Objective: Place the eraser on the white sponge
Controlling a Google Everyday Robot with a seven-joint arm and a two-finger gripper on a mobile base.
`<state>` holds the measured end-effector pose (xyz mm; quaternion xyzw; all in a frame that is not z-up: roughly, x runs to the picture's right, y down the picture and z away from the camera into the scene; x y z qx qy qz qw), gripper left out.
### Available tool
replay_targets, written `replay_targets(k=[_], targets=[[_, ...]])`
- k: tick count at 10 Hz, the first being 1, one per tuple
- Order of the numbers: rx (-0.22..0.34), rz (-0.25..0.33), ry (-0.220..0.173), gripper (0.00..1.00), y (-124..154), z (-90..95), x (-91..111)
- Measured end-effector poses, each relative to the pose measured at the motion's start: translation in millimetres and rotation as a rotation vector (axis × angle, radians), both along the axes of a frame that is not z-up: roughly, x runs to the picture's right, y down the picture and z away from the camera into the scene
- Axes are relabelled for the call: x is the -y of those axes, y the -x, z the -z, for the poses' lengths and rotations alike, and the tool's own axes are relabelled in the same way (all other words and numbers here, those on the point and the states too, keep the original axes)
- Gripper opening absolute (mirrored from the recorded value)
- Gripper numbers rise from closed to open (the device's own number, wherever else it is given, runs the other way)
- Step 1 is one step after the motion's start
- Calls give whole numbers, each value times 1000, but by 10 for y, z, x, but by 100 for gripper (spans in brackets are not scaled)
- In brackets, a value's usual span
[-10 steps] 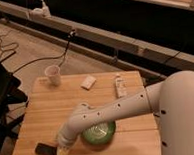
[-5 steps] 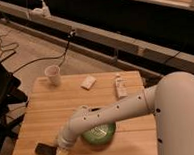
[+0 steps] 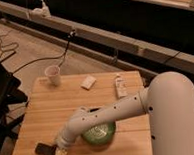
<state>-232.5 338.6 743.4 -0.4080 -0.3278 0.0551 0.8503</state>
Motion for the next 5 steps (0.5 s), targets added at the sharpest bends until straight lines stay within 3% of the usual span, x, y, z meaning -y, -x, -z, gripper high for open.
replay_targets(k=[5], targets=[[23,-10,-25,9,45,-10,11]])
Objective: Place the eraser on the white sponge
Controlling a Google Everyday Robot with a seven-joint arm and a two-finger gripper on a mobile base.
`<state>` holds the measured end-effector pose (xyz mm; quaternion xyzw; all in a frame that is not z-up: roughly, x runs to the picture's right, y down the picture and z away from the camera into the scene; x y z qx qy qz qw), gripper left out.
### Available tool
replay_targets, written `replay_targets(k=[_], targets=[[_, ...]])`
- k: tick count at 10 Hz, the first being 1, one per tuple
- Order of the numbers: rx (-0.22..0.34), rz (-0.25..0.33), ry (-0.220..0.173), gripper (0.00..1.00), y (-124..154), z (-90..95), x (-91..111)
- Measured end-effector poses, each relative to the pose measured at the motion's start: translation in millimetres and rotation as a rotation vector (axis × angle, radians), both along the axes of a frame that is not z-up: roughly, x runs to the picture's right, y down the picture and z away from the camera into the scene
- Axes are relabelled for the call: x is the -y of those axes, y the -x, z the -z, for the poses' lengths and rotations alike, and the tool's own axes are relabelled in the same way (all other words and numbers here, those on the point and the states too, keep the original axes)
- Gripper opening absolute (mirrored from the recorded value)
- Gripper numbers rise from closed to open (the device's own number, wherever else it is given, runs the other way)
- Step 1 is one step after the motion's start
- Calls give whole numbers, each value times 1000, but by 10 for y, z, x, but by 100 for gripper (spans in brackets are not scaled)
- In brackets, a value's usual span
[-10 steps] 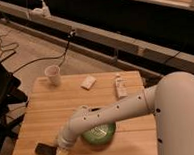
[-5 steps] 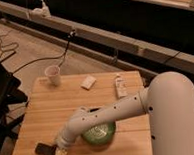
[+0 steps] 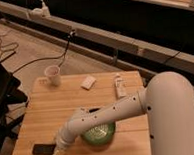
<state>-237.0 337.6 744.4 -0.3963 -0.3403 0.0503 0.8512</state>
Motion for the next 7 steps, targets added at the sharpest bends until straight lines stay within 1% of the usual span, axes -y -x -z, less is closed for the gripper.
replay_targets(k=[1,2,3,5,6,7], targets=[[4,-3,-2,2,2,7,2],[11,0,-7,0,-8,35,-15],[19,-2,-14,0,5,60,10],[47,-43,-50,0,23,126,212],[93,-111,-98,0,19,226,542],[114,-136,-116,0,1,262,689]])
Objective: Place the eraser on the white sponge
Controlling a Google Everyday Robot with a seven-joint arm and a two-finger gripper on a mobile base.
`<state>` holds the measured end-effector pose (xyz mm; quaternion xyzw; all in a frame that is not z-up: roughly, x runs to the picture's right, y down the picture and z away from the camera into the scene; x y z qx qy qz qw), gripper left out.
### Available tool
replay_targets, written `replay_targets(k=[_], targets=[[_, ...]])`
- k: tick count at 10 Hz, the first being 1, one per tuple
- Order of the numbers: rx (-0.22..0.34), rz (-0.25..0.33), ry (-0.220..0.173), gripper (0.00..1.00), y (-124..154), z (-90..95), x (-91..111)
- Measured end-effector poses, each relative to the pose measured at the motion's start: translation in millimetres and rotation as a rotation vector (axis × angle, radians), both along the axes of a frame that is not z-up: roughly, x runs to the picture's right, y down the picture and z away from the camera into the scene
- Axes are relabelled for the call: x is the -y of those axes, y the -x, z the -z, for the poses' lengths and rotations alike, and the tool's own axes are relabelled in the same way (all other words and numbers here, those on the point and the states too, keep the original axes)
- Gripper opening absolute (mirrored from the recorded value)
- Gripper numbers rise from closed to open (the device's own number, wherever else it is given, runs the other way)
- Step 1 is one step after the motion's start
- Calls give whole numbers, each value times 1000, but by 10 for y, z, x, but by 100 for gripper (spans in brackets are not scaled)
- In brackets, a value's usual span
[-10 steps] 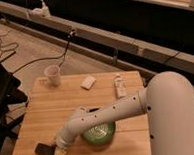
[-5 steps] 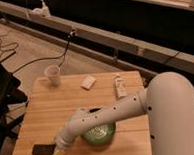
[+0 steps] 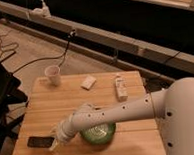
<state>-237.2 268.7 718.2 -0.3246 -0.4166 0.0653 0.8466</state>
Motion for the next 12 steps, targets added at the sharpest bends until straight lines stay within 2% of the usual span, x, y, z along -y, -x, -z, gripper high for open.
replay_targets(k=[1,3,6,7,12], targets=[[29,-9,-11,0,-19,37,143],[66,8,-4,0,-76,33,342],[70,18,13,0,-423,-119,906],[70,16,14,0,-521,-140,1030],[71,16,15,0,-556,-147,1082]])
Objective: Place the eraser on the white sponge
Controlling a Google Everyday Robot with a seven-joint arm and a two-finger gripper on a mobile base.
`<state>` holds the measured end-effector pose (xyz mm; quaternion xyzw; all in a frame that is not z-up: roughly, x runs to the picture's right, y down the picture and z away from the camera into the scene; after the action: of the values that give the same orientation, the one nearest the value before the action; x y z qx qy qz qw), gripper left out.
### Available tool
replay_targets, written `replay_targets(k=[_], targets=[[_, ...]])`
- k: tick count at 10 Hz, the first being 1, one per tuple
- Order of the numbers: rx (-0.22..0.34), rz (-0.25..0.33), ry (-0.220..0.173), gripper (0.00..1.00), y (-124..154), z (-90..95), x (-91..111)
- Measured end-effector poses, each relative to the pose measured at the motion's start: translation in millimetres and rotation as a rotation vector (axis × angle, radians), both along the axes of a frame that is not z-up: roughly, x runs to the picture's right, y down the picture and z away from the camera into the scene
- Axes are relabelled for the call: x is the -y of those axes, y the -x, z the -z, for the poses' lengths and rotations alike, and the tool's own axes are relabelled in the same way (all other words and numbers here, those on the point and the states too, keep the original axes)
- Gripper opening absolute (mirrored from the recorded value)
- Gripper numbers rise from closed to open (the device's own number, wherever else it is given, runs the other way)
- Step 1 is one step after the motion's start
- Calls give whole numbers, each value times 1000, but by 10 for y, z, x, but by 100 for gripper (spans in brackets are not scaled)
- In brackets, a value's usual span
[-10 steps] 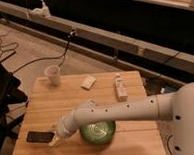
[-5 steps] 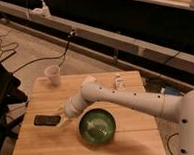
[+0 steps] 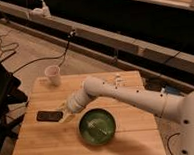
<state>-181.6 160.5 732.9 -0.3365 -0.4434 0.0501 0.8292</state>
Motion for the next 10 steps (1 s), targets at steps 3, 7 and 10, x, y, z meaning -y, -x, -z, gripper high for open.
replay_targets(k=[3,7,10], targets=[[-72,-39,-9,0,-220,-193,295],[-241,-165,3,0,-760,-640,979],[-268,-289,15,0,-998,-846,1333]])
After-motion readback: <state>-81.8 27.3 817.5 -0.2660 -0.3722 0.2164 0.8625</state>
